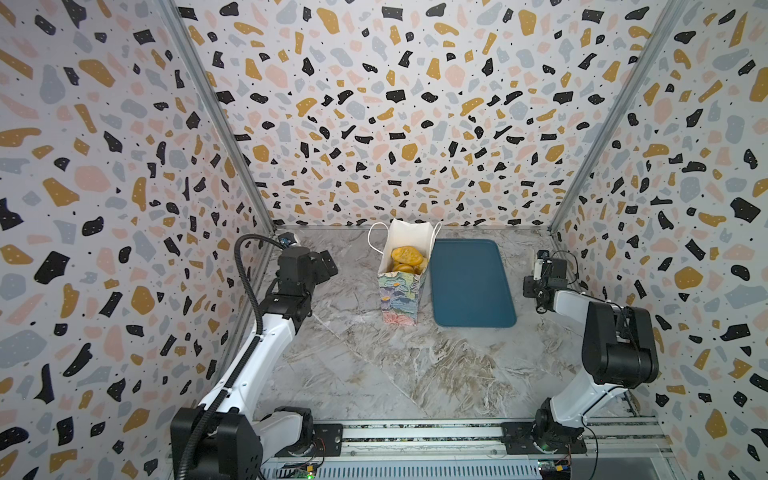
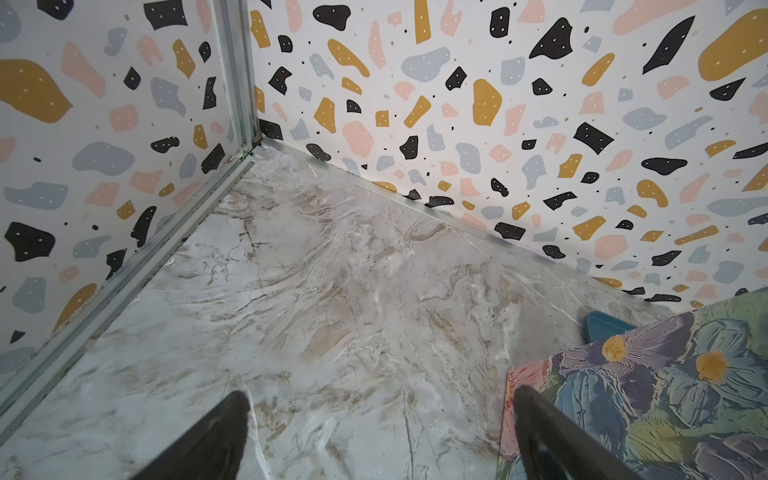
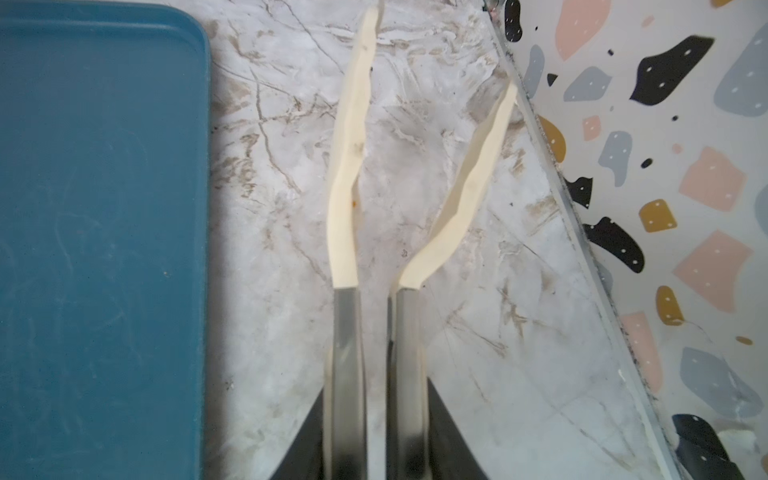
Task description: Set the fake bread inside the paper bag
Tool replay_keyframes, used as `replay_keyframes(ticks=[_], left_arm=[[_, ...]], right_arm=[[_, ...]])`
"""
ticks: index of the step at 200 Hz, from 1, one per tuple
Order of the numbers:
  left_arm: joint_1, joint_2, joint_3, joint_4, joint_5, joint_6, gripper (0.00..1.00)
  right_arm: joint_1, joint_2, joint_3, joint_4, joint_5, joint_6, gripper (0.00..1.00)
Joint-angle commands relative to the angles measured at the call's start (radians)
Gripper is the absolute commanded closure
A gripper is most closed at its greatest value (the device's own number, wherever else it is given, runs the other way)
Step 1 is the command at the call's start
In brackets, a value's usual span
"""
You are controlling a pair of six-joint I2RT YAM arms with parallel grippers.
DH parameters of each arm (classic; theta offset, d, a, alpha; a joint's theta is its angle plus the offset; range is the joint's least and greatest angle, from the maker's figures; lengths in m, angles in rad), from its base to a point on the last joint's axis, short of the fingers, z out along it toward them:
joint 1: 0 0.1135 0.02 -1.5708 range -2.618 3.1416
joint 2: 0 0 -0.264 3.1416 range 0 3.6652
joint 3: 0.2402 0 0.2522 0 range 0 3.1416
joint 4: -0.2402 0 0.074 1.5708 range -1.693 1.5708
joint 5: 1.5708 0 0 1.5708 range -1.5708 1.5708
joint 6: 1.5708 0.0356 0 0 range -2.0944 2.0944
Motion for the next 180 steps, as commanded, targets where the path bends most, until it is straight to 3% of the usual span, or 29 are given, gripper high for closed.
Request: replay_keyframes(ticks=[1, 63, 130, 180], left_arm=[[0.006, -0.019, -0.012, 0.045, 0.012, -0.006, 0.00], [0.006, -0.014, -0.029, 0.051, 0.016, 0.006, 0.00], [0.006, -0.015, -0.047, 0.054, -0.013, 0.008, 0.00], [0.006, -0.016, -0.049, 0.048, -0.014, 0.010, 0.00]], right_arm=[[-0.003, 0.019, 0.053, -0.004, -0.015, 0.014, 0.68], [-0.002, 0.071, 0.088, -0.041, -0.013, 0.009, 0.64], [-0.004, 0.107, 0.123, -0.095, -0.008, 0.012, 0.44], [-0.003, 0.112, 0.138, -0.127, -0.001, 0.023, 0.35]])
